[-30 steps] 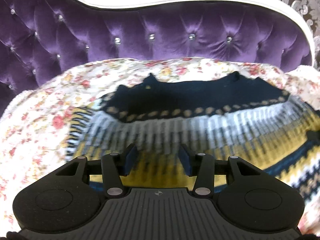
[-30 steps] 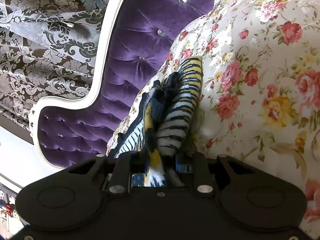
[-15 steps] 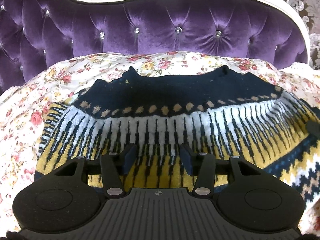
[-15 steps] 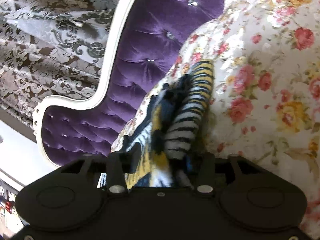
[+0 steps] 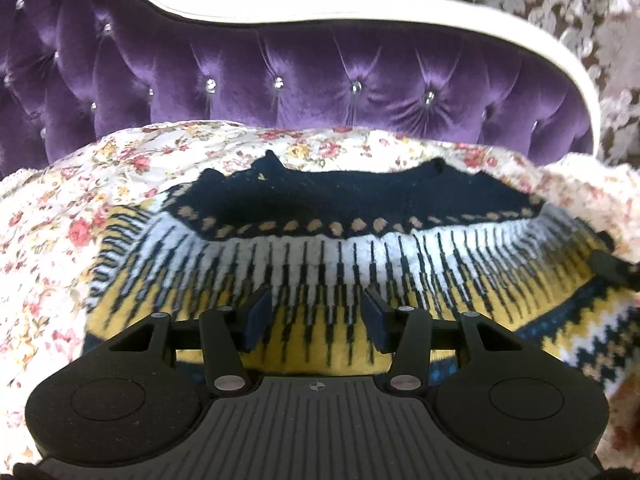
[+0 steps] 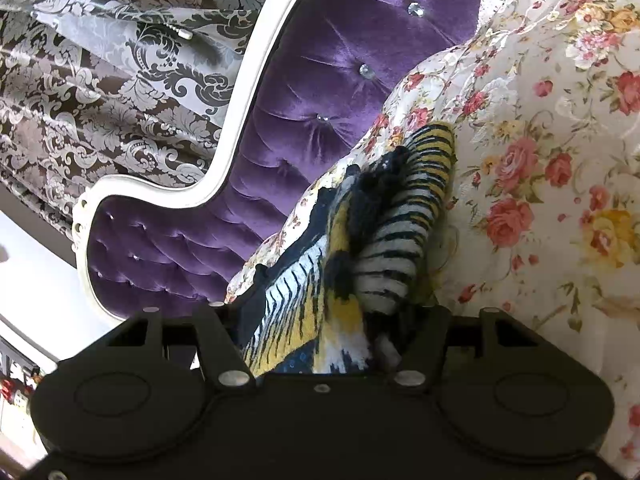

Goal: Fold small clothes

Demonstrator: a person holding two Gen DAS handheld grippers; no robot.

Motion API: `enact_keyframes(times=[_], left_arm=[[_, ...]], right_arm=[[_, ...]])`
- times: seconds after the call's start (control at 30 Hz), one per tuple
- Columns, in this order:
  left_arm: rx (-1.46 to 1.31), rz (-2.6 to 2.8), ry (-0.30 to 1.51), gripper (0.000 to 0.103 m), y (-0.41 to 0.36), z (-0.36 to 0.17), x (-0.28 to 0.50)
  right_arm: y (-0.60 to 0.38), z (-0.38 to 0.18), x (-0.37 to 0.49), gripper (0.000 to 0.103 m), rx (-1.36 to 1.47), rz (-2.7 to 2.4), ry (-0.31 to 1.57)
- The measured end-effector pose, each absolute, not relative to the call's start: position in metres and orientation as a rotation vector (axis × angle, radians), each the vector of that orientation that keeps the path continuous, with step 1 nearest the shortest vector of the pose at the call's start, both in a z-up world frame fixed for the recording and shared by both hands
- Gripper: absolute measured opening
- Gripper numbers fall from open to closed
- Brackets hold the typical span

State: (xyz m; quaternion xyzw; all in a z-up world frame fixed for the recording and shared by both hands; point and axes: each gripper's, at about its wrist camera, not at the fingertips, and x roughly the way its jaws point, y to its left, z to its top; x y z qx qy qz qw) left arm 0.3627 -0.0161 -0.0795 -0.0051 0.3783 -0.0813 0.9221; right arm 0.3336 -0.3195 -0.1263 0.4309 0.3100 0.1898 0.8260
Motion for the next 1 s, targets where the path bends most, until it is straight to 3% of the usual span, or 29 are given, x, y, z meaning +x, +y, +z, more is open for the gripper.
enact_keyframes(times=[0.43,0.53,0.6,1.0], left_arm=[[-0.181,-0.091,0.786,0.052,0.075,-0.075,0.321],[-0.195,-0.071,0.807,0.053,0.090,-0.082,0.318],[-0.200,-0.063,0.816,0.053,0.095,-0.085,0.317],[-0.197,-0.046,0.818,0.060,0.113,-0.106,0.304]], right_arm=[[-0.310,-0.121,0.332,0.054,0.815,0.332,0.691],[-0.309,-0.124,0.329,0.033,0.784,0.285,0.710],[-0.308,-0.124,0.328,0.028,0.793,0.271,0.716],[-0.275,-0.086,0.336,0.028,0.590,0.113,0.801]])
